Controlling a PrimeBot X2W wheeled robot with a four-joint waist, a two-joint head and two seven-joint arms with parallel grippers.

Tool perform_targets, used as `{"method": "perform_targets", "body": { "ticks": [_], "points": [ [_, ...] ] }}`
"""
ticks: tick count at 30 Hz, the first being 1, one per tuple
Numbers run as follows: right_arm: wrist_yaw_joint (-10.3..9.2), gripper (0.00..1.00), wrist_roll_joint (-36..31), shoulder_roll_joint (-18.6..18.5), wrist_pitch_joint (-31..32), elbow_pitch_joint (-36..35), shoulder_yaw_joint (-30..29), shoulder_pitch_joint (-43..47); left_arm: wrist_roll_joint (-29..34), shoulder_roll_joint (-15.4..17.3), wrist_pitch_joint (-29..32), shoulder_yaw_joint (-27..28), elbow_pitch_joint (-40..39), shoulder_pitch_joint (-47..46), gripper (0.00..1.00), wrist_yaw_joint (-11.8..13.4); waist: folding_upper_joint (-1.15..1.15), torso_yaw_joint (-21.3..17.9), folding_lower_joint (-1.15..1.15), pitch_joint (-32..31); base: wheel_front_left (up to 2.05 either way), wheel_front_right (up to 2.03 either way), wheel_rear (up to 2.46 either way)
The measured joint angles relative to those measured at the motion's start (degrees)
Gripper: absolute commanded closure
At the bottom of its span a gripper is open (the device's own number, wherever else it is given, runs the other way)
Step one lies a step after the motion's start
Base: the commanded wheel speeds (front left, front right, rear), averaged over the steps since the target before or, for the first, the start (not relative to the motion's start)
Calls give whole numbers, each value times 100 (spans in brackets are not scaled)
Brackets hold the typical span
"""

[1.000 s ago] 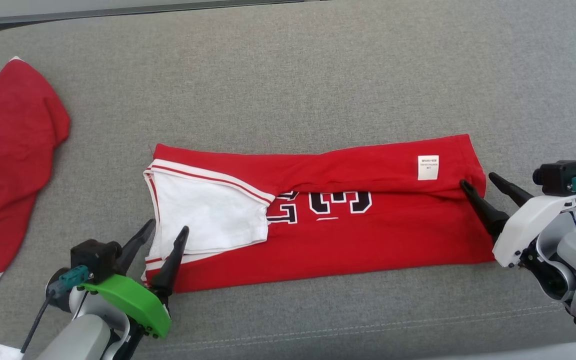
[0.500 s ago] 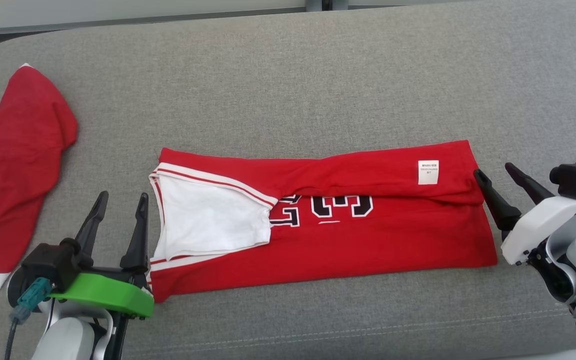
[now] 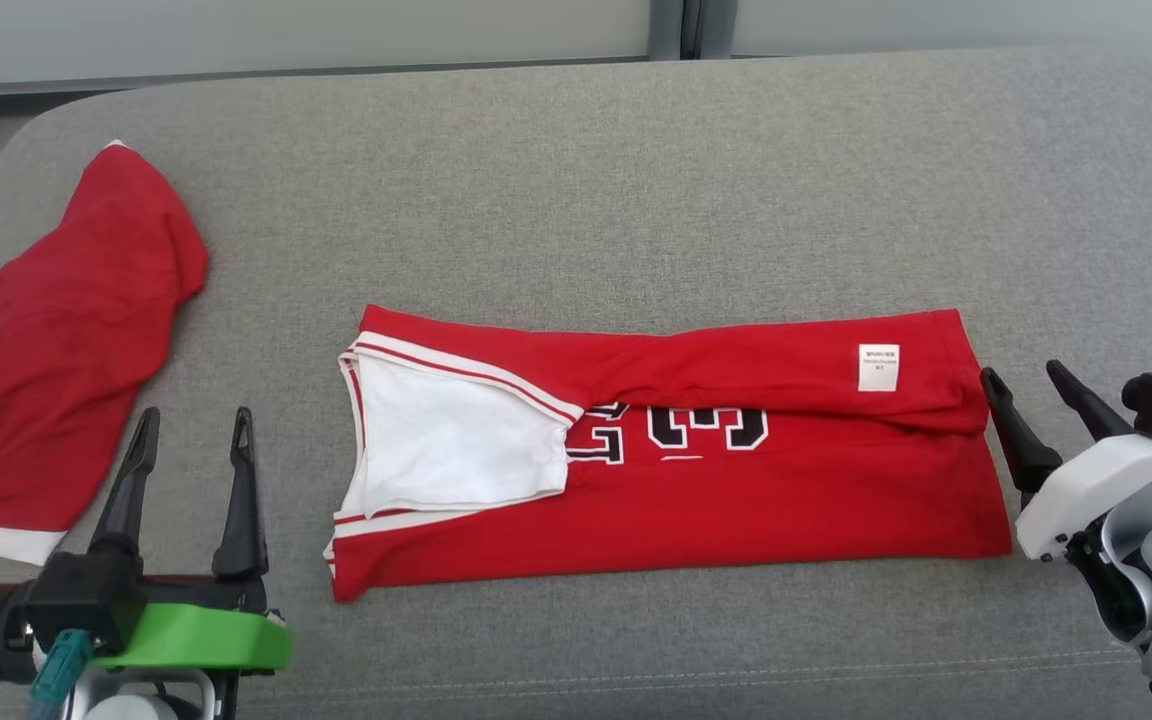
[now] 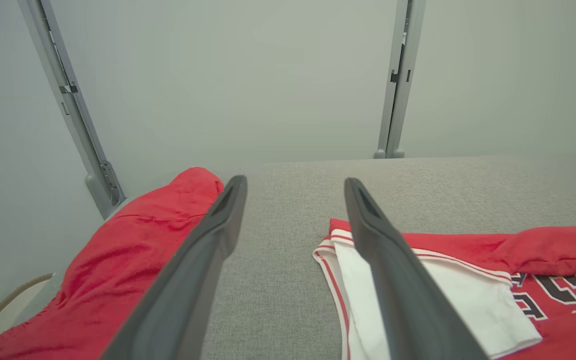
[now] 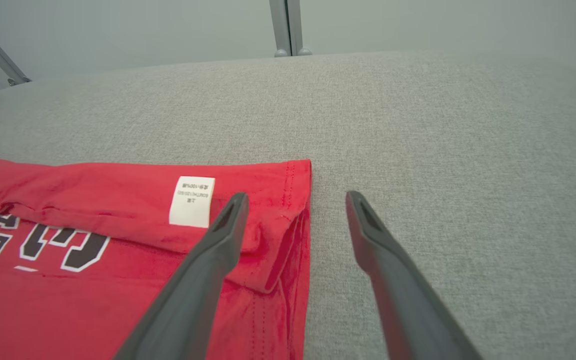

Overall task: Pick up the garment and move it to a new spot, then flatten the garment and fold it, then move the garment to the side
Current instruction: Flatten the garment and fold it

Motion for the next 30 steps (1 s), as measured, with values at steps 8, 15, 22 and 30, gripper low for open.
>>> {"method": "perform_targets", "body": {
  "ticks": [8,15,22,30],
  "points": [
    [0,0,-311,299,0,328,-347,168,309,-282,0,450,-142,446,0,21,0,80,0,-193,0,0,0],
    [0,0,-368,471,11,895,-308,-169,431,-458,0,568,-116,496,0,-147,0,141,0,-259,0,0,0],
    [0,0,-399,746,305,1753,-121,-658,547,-556,0,545,-24,474,0,-280,0,230,0,-237,0,0,0],
    [0,0,-213,857,662,2310,52,-808,580,-631,0,597,32,471,0,-356,0,308,0,-211,0,0,0]
  ]
}}
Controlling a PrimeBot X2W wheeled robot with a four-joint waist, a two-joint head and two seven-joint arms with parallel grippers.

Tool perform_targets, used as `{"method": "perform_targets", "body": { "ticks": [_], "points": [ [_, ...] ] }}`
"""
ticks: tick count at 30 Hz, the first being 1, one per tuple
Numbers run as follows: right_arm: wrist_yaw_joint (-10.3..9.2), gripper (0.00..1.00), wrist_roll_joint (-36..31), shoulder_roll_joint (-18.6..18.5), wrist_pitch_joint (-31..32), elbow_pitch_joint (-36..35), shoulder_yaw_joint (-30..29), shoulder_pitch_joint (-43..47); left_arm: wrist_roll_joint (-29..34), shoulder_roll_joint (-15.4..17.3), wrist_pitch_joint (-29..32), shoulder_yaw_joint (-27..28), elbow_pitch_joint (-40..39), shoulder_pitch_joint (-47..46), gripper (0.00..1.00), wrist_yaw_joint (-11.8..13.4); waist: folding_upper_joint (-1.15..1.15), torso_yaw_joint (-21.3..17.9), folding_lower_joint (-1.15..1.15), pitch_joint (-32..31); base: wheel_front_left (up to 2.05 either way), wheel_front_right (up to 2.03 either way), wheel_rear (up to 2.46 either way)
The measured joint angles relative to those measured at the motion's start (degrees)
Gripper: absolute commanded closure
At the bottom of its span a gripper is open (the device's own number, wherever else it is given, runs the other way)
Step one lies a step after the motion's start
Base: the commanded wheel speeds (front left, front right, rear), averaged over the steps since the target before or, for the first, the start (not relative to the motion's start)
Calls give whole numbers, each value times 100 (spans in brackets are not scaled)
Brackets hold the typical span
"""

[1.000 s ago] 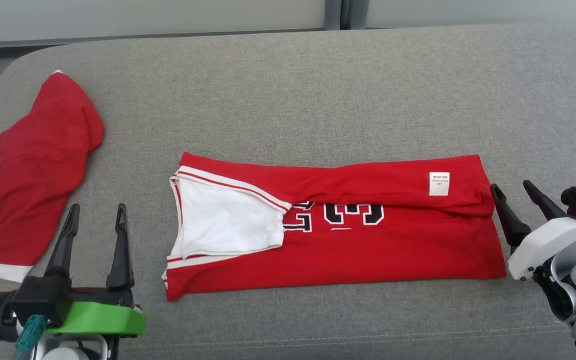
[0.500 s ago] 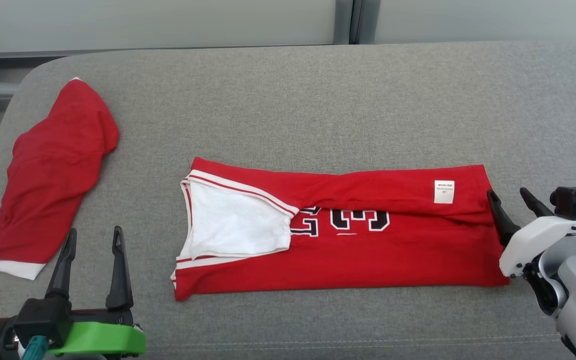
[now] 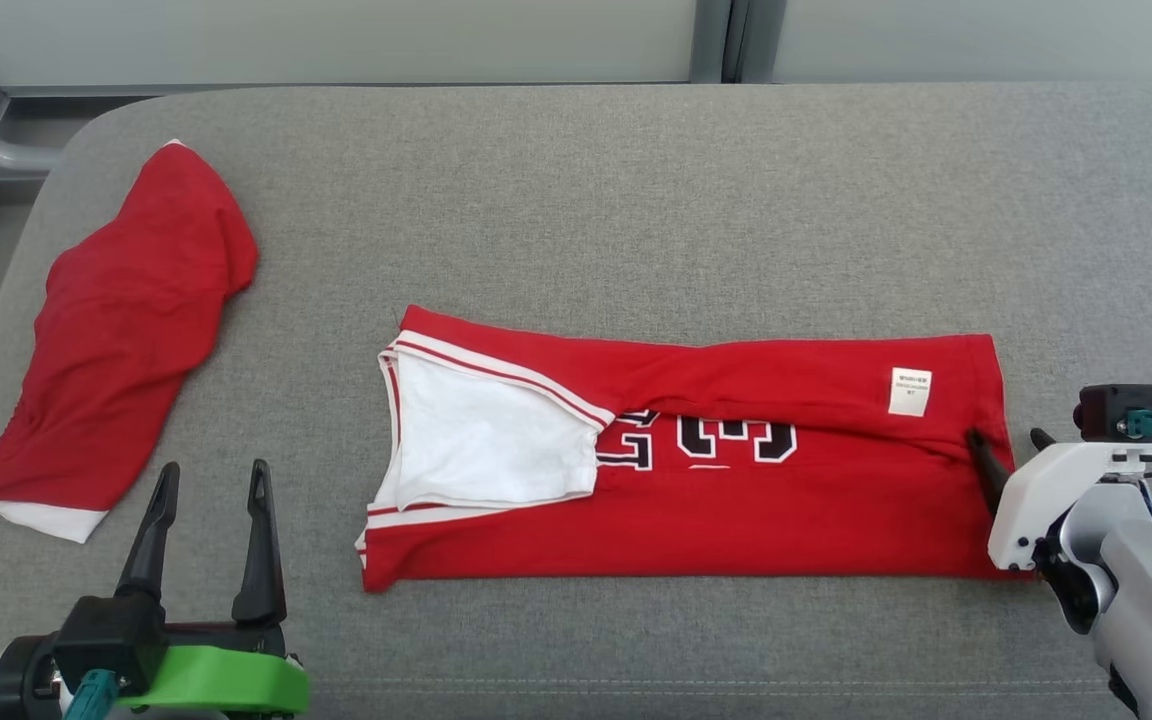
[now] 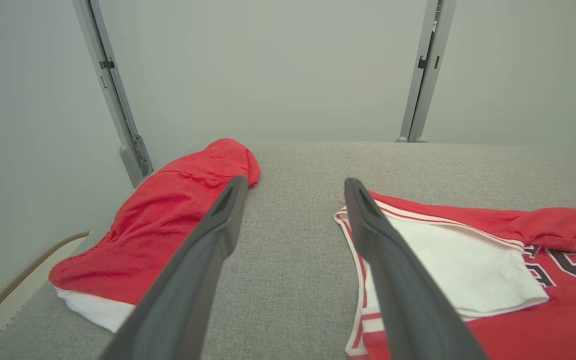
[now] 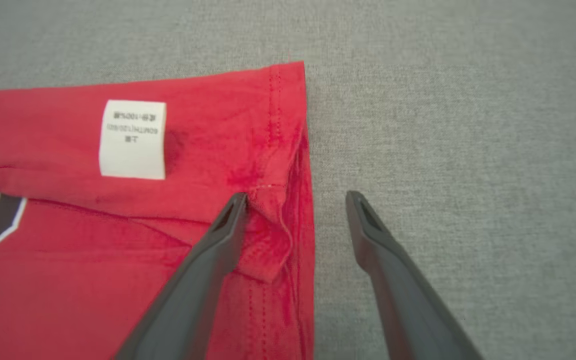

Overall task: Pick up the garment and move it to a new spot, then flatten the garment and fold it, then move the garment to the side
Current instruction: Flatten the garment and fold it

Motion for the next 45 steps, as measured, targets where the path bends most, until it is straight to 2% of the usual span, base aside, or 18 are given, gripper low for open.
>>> {"method": "perform_targets", "body": {
  "ticks": [8,9,10,11,21,28,34,39,45],
  "points": [
    [0,0,315,82,334,218,201,-148,27,-57,0,-32,80,-118,0,-57,0,26,0,71,0,0,0],
    [0,45,347,86,342,226,229,-167,34,-59,0,-32,93,-119,0,-59,0,32,0,74,0,0,0],
    [0,69,379,87,352,233,256,-185,36,-62,0,-27,101,-120,0,-74,0,37,0,76,0,0,0],
    [0,100,411,87,354,240,280,-196,38,-66,0,-26,107,-123,0,-75,0,40,0,77,0,0,0],
    [3,100,584,-92,192,276,536,-313,47,-115,0,23,158,-126,0,-102,0,-37,0,53,0,0,0],
    [3,100,583,-594,65,477,614,-493,47,-144,0,16,152,-127,0,-107,0,-144,0,56,0,0,0],
    [2,100,683,-780,53,453,658,-571,47,-155,0,4,155,-131,0,-109,0,-225,0,80,0,0,0],
    [1,100,1149,-791,267,-248,739,-521,47,-163,0,31,168,-137,0,-122,0,-303,0,76,0,0,0],
    [-1,100,2003,-1062,697,-1624,950,-277,47,-171,0,20,214,-148,0,-123,0,-360,0,36,0,0,0]
  ]
}}
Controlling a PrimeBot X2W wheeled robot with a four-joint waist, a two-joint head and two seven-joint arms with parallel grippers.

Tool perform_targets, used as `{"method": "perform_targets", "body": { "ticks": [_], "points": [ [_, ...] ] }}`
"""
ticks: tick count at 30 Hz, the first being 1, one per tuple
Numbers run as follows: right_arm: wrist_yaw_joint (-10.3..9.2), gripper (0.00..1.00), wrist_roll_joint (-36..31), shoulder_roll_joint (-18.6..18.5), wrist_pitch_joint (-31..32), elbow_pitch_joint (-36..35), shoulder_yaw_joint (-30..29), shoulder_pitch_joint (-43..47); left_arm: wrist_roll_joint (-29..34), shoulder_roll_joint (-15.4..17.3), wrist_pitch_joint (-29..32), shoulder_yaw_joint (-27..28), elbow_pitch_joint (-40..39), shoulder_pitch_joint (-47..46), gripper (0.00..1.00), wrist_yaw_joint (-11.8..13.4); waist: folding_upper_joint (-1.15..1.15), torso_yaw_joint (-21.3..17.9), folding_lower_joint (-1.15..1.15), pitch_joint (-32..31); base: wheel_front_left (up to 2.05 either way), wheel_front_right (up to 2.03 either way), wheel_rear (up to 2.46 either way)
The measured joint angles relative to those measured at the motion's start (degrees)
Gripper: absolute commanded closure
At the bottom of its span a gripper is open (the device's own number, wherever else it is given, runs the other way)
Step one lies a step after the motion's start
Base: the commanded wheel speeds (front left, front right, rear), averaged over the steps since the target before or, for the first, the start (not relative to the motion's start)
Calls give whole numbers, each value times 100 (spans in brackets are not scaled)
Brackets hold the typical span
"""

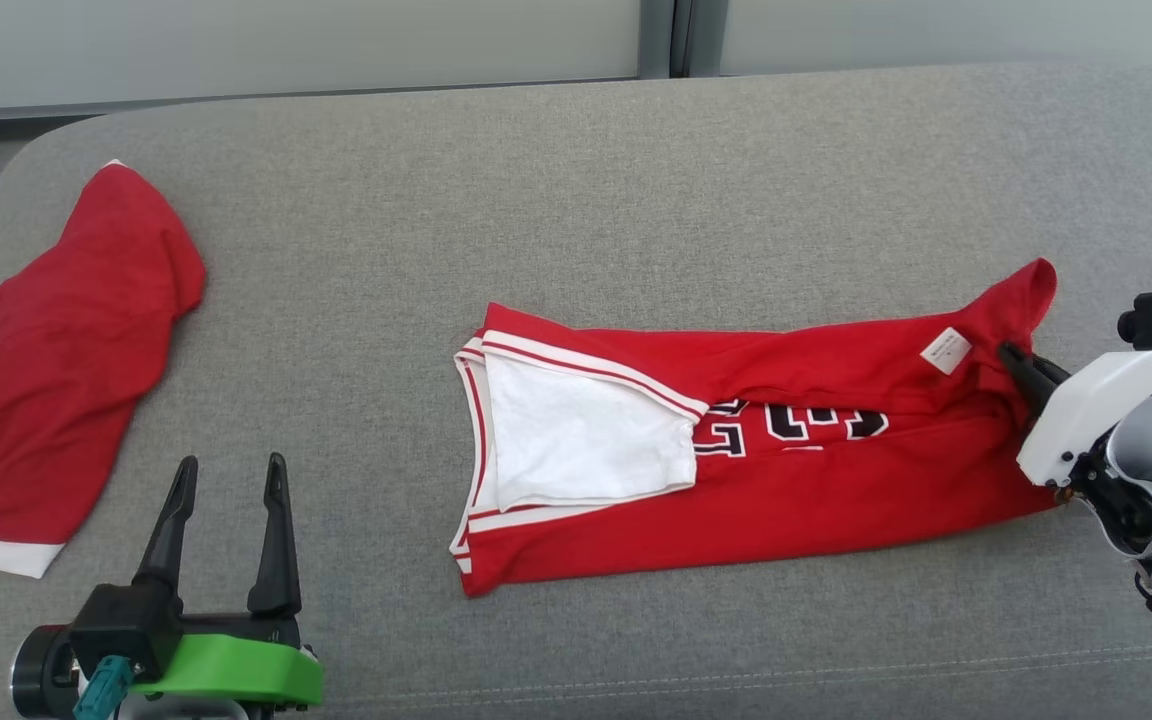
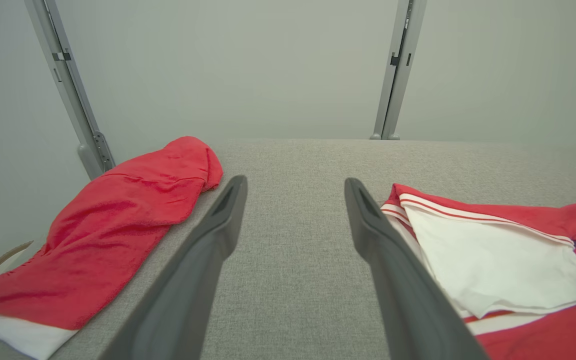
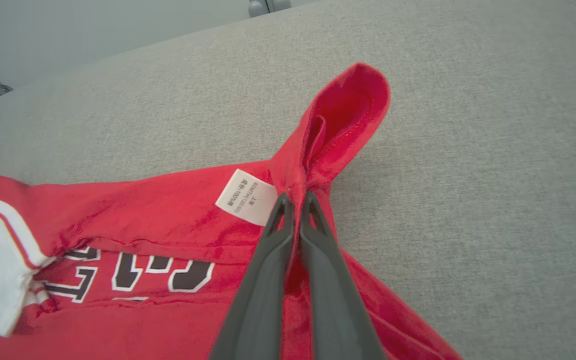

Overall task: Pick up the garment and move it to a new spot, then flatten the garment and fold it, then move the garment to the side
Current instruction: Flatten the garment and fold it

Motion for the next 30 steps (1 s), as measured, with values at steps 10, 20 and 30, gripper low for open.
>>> {"method": "perform_targets", "body": {
  "ticks": [10,20,30],
  "points": [
    [-3,100,1317,-315,392,-1839,164,324,-7,-5,0,-79,64,-5,0,-2,0,89,0,-122,0,0,0],
    [-3,100,1896,4,508,-2531,450,345,-37,-8,0,-212,114,-34,0,-2,0,336,0,-196,0,0,0],
    [-4,100,1959,614,442,-2296,776,59,-164,-9,0,-421,220,-174,0,-3,0,620,0,-180,0,0,0]
  ]
}}
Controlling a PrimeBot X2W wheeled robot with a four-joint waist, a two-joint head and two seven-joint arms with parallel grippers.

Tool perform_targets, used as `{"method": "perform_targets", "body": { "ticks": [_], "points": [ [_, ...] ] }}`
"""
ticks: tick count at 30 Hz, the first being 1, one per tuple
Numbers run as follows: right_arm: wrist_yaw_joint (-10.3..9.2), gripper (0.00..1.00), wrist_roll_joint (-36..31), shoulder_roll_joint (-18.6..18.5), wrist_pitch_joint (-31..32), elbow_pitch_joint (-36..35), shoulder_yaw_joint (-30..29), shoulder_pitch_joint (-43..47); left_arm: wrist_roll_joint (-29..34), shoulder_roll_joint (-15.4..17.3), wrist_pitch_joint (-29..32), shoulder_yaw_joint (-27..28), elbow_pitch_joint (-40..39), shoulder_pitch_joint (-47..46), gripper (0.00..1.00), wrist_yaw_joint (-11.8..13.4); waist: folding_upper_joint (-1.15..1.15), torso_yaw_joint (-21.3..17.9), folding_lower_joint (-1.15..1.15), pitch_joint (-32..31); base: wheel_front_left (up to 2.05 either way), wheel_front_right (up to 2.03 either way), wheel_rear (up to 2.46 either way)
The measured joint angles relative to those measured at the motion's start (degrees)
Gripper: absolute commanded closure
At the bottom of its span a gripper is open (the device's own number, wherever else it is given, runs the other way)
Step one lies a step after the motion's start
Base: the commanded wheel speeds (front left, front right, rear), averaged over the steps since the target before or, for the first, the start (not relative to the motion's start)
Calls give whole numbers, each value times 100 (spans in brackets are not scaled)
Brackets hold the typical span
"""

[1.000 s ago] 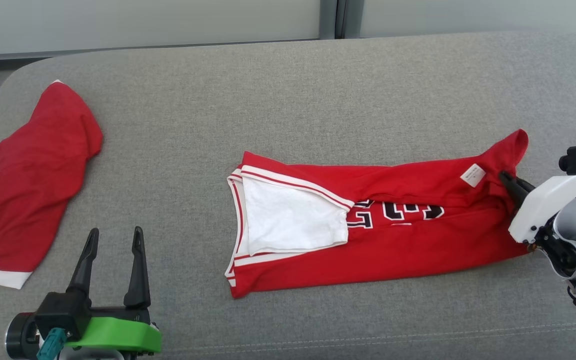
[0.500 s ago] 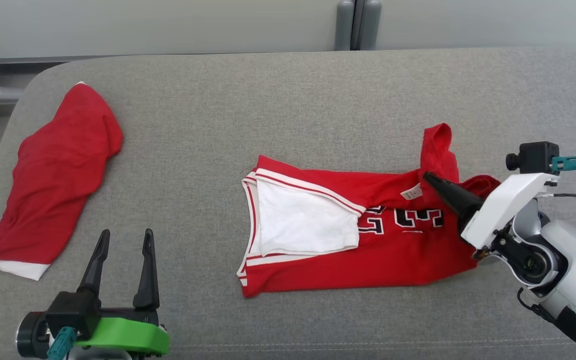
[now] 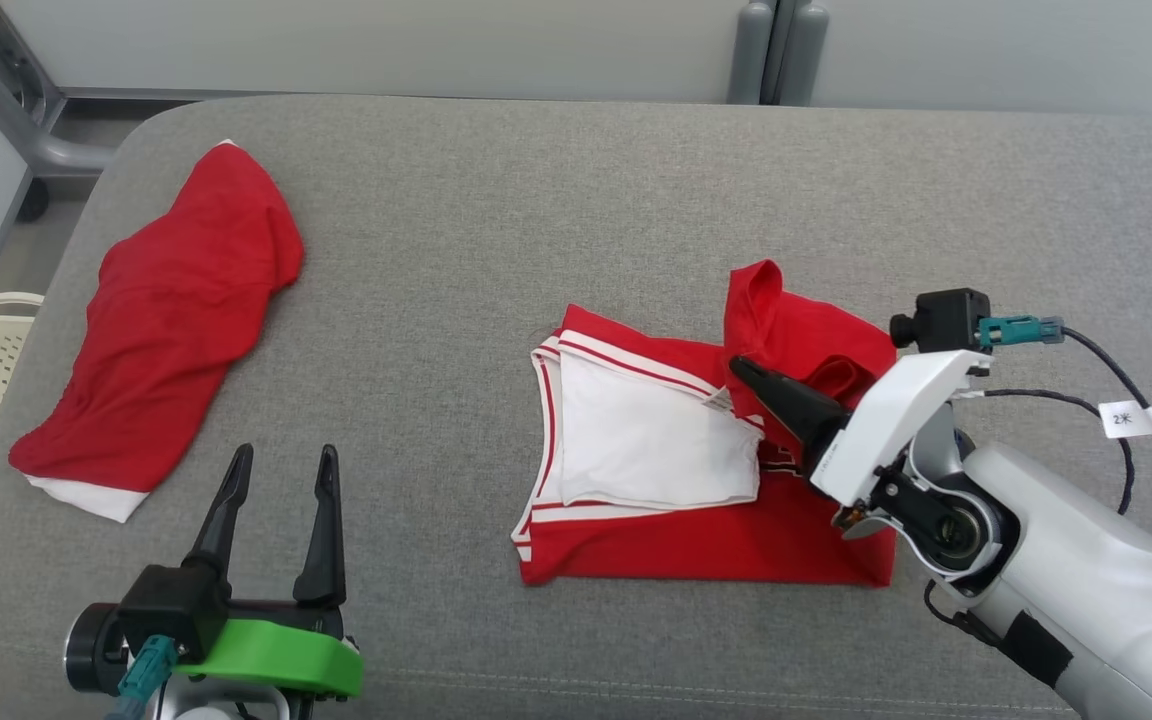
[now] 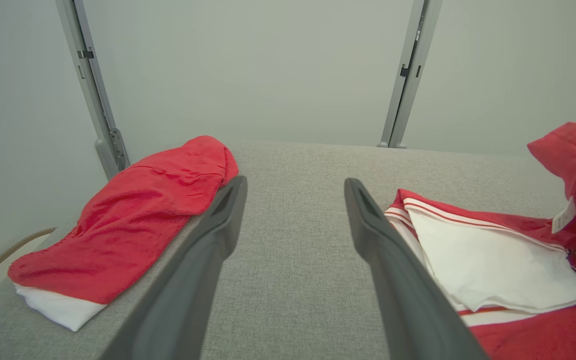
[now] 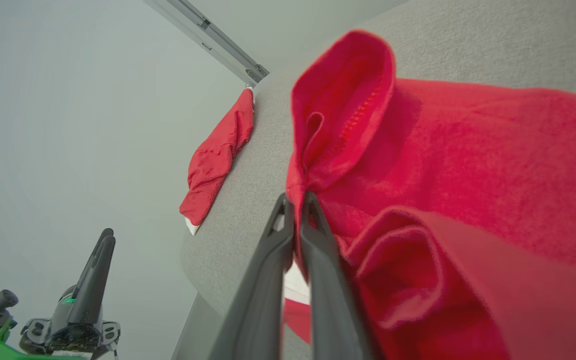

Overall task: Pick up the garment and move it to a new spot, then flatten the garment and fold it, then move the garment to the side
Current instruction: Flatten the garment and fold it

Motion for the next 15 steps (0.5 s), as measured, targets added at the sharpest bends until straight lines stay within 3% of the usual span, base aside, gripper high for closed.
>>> {"method": "perform_targets", "body": {
  "ticks": [15],
  "points": [
    [0,100,-10,932,-212,1067,365,-503,-146,-2,0,-316,74,-142,0,15,0,347,0,64,0,0,0]
  ]
}}
